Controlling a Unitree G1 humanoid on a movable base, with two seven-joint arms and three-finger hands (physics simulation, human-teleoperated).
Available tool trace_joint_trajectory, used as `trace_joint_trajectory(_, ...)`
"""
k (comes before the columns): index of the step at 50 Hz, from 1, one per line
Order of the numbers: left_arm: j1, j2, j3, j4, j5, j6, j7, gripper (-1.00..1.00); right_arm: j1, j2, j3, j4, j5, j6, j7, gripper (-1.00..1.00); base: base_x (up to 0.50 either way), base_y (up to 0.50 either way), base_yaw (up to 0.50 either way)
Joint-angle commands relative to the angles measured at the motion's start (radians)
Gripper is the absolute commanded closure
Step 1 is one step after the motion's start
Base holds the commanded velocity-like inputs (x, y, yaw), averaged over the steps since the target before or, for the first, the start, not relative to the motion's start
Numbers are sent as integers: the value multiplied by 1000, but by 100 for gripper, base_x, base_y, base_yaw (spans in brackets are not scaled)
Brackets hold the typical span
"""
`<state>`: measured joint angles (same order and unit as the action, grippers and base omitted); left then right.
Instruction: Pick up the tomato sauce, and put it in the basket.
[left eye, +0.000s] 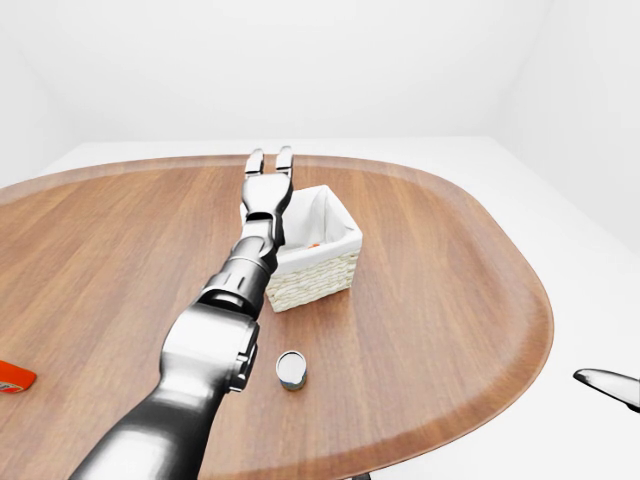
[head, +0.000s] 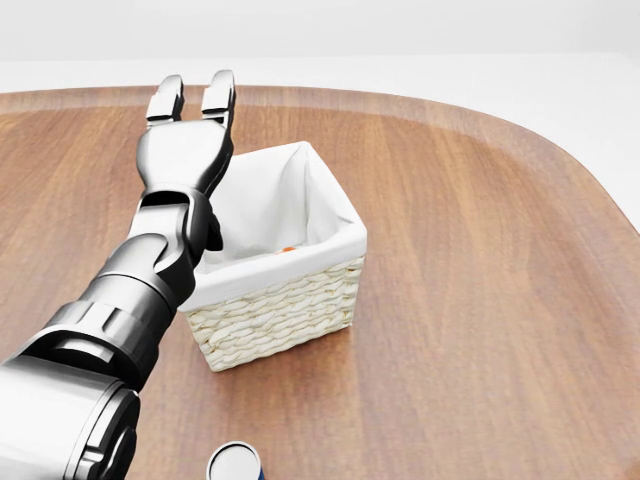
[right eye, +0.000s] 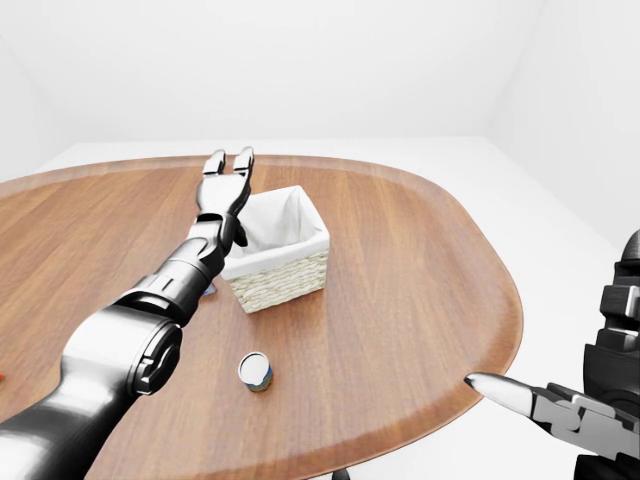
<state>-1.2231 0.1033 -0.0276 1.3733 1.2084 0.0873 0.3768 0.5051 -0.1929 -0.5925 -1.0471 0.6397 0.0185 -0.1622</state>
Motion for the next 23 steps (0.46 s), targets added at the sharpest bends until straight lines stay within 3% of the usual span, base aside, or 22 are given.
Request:
trace_joint_trajectory(1,0,4,1,0,-1,0,4,-100,-2,2,4,0,-5,2,0,-100,0,0,0)
trace_joint_trajectory(23,-13,11,3,-1,-8,0,1,-100,-8,17,6,0,-16,10,14,-100,0,0,0)
